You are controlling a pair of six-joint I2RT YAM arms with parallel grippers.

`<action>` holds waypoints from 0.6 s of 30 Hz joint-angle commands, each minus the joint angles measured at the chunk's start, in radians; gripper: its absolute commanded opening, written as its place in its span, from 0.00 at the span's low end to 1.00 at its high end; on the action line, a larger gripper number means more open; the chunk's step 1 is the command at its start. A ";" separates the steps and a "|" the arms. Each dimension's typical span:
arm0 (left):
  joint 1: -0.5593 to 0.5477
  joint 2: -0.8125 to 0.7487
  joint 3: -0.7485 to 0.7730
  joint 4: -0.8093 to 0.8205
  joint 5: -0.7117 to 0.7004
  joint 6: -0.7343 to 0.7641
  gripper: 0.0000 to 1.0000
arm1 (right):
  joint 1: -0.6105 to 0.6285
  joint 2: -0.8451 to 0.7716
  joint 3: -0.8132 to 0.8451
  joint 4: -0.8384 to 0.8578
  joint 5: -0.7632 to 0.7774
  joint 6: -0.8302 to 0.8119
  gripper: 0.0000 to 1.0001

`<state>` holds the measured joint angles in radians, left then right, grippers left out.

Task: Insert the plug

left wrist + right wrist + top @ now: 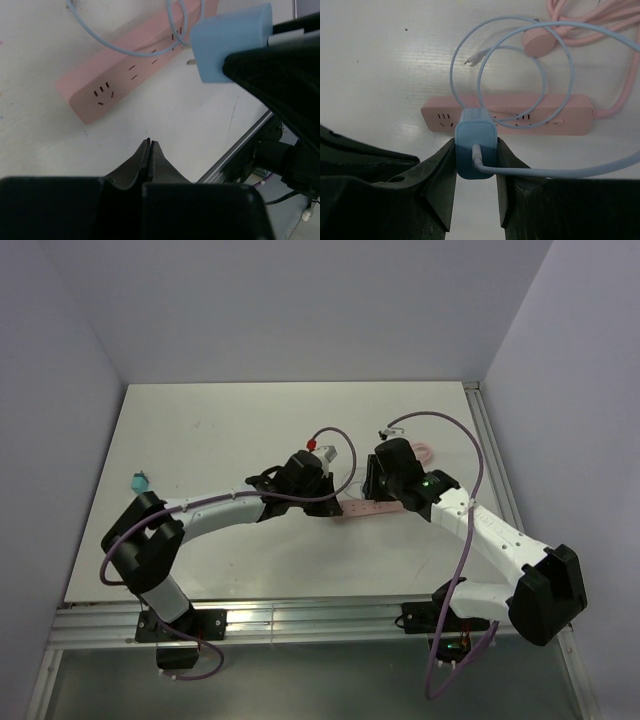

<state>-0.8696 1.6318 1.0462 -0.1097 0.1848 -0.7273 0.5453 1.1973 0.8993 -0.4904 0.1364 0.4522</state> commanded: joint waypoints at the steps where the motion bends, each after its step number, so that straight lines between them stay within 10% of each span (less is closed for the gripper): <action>1: 0.001 0.039 0.067 0.094 0.058 -0.033 0.00 | 0.018 -0.045 -0.005 0.065 0.009 -0.006 0.00; 18: 0.035 0.183 0.098 0.171 0.117 -0.080 0.00 | 0.008 -0.096 -0.073 0.087 -0.205 -0.032 0.00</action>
<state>-0.8326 1.8133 1.1160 0.0044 0.2699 -0.7910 0.5598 1.1320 0.7853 -0.4118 -0.0277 0.4454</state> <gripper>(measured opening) 0.012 0.394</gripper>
